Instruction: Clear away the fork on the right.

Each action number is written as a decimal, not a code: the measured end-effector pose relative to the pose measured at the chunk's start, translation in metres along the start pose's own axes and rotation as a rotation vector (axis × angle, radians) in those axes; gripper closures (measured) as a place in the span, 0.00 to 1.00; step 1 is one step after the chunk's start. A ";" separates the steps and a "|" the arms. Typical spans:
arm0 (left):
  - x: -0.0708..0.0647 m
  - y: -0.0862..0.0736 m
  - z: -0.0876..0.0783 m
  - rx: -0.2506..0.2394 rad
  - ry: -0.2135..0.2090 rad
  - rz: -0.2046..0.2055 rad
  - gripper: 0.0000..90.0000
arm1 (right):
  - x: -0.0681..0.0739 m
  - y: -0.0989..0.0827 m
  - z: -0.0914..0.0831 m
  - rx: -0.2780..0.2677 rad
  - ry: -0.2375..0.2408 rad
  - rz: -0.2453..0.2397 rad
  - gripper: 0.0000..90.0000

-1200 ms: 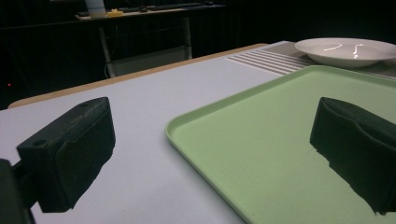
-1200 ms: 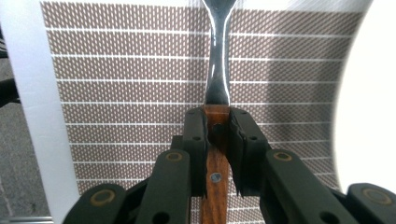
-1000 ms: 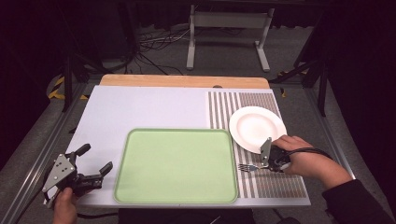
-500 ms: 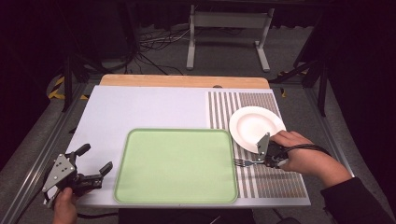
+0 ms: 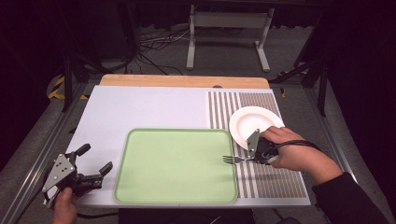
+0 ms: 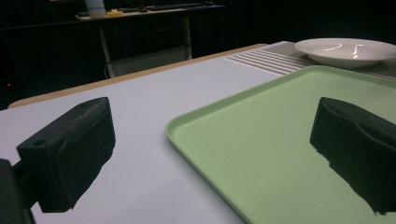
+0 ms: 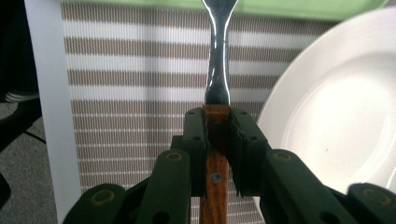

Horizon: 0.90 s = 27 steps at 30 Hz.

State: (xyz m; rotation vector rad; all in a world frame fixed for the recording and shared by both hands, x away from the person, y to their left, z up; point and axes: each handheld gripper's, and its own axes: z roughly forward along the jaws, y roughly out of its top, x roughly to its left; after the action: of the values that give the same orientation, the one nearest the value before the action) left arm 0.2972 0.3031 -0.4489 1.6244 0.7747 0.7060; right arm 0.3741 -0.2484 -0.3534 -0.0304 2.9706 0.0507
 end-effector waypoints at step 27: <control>0.000 0.000 0.000 -0.004 -0.001 0.002 0.01 | -0.006 0.070 -0.002 -0.061 0.006 -0.035 0.87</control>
State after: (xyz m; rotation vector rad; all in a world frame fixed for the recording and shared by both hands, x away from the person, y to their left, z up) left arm 0.2974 0.3032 -0.4487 1.6219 0.7714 0.7076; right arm 0.3785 -0.1784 -0.3485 -0.0910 2.9730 0.1373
